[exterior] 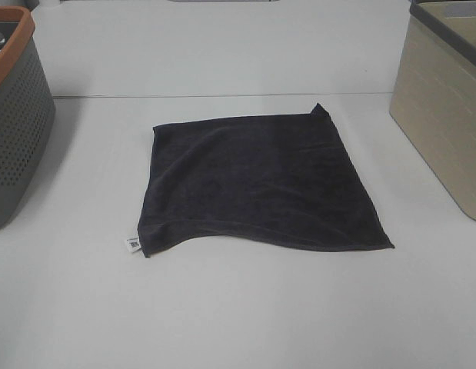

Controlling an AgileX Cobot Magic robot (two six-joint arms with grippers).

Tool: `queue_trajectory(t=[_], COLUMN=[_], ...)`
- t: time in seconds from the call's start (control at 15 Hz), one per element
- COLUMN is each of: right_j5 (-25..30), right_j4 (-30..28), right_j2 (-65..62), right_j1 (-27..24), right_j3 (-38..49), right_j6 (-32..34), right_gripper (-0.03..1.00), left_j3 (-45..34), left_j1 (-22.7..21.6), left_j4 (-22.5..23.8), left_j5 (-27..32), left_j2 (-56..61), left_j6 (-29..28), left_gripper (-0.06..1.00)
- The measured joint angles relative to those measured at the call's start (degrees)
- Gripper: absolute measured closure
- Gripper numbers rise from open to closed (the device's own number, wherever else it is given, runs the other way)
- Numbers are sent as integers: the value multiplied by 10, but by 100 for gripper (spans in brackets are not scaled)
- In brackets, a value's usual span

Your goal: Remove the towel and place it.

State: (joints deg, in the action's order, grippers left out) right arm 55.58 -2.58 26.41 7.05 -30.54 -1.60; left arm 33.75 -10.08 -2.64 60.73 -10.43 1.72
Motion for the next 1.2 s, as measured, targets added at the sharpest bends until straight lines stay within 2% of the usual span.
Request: queue_trajectory(t=[0.27, 0.4, 0.47, 0.73, 1.07, 1.2], right_j5=[45, 46, 46, 46, 46, 46], right_j4=[0, 3, 5, 6, 7, 8], right_j2=[-78, -127, -174, -253, -266, -266], right_j1=[0, 0, 0, 0, 0, 0], right_j3=[13, 15, 18, 19, 19, 19], right_j6=[2, 2, 2, 2, 2, 2], right_gripper=[20, 20, 20, 20, 20, 20], left_j3=[-7, -32, -40, -40, -43, -44], left_j1=[7, 26, 29, 32, 84, 87], left_j4=[-10, -27, -30, -34, -34, -33], left_j5=[1, -1, -3, -6, -5, -5], left_j2=[37, 60, 96, 107, 107, 107], left_j6=[0, 9, 16, 19, 19, 14], left_gripper=[20, 20, 20, 20, 20, 20])
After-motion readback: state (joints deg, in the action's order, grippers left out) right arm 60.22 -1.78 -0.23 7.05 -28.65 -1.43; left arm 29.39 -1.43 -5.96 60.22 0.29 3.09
